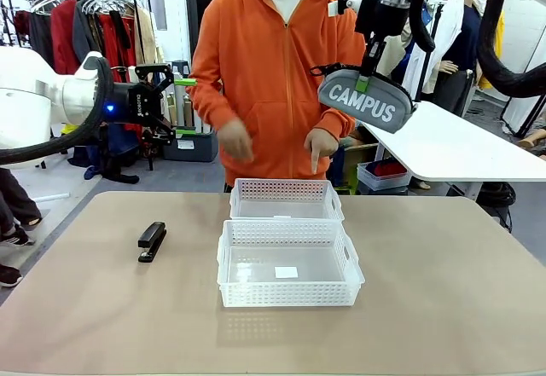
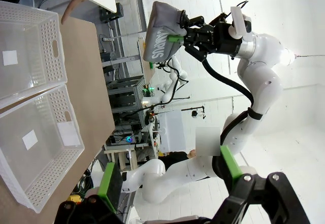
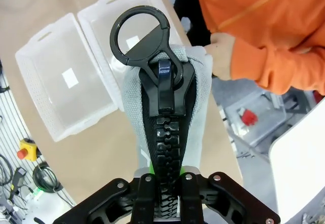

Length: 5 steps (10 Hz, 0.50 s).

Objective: Distribute items into two baskets.
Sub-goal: Move the picked Pencil pouch towards the Organizing basket indicated by the person, stopping as directed.

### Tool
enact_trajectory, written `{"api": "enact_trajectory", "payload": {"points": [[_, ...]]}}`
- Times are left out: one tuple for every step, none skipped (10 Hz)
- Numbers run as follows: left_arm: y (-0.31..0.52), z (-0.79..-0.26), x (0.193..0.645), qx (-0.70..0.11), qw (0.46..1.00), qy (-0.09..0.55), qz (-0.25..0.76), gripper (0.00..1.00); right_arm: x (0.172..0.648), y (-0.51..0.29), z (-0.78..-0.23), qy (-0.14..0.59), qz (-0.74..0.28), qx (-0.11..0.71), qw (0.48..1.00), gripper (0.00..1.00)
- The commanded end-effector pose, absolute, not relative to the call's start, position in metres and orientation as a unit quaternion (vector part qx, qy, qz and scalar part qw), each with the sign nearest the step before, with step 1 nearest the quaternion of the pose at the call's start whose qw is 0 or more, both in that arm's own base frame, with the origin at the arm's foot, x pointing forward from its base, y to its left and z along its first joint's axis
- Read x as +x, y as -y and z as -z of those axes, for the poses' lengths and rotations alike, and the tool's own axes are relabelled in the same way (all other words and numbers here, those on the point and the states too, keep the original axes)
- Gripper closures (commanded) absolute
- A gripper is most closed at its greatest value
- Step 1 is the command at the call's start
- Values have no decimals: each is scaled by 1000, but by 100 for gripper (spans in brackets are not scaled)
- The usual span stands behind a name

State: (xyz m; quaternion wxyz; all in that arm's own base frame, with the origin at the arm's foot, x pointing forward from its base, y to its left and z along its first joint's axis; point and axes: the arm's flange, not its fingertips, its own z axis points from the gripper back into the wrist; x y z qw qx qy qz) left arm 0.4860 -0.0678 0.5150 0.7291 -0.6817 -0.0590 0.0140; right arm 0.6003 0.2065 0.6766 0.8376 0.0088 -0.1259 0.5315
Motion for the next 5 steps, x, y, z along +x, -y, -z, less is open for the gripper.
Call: {"api": "enact_trajectory", "payload": {"points": [[67,-517,484,-682,728,61,-16,0,600,-207,-677,126,-532,9,837,100],[67,-517,484,-682,728,61,-16,0,603,-221,-669,130,-593,-13,794,100],[67,-517,484,-682,728,61,-16,0,611,-237,-664,125,-649,-29,750,100],[67,-517,484,-682,728,61,-16,0,616,-248,-660,121,-678,-37,724,100],[67,-517,484,-682,728,61,-16,0,616,-258,-655,115,-699,-36,705,100]]}}
